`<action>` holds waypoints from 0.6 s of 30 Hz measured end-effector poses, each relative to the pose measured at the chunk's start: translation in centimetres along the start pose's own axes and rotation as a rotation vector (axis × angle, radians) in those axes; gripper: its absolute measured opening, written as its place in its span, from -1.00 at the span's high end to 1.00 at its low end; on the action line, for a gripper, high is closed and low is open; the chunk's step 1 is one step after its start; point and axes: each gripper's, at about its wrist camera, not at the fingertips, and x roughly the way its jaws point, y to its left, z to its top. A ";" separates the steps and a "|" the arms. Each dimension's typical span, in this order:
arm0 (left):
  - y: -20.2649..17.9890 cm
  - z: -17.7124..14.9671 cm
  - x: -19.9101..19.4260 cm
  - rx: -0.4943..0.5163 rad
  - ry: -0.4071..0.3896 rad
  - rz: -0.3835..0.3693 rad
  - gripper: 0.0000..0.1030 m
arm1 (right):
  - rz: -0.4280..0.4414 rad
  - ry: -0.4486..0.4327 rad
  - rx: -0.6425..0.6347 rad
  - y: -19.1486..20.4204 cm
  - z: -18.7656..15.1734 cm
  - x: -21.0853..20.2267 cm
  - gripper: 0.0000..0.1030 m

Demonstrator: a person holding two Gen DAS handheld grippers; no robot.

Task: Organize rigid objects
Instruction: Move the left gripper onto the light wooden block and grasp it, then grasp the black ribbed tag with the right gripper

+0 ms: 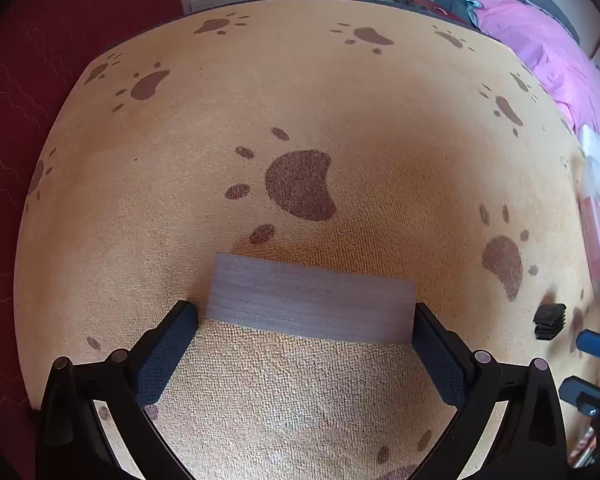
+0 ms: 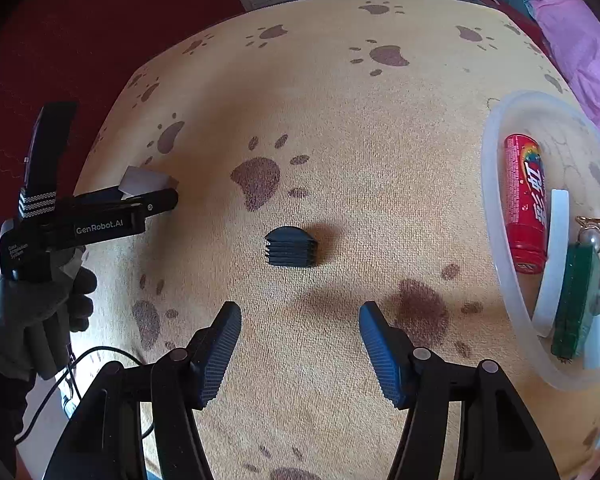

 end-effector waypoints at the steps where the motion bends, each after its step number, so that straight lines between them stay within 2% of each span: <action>1: 0.0 -0.1 0.0 -0.001 0.000 0.002 -1.00 | -0.001 0.001 0.001 0.0 0.0 0.1 -0.26; 15: -0.3 0.4 0.3 -0.004 0.015 0.011 -1.00 | -0.037 -0.029 0.018 0.3 1.4 0.7 -0.25; 17: -0.3 0.4 0.4 -0.003 0.009 0.011 -1.00 | -0.039 -0.026 0.010 0.5 1.8 1.0 -0.03; 18: -0.3 0.3 0.4 -0.003 0.007 0.011 -1.00 | -0.038 -0.023 0.007 0.6 1.9 1.1 0.01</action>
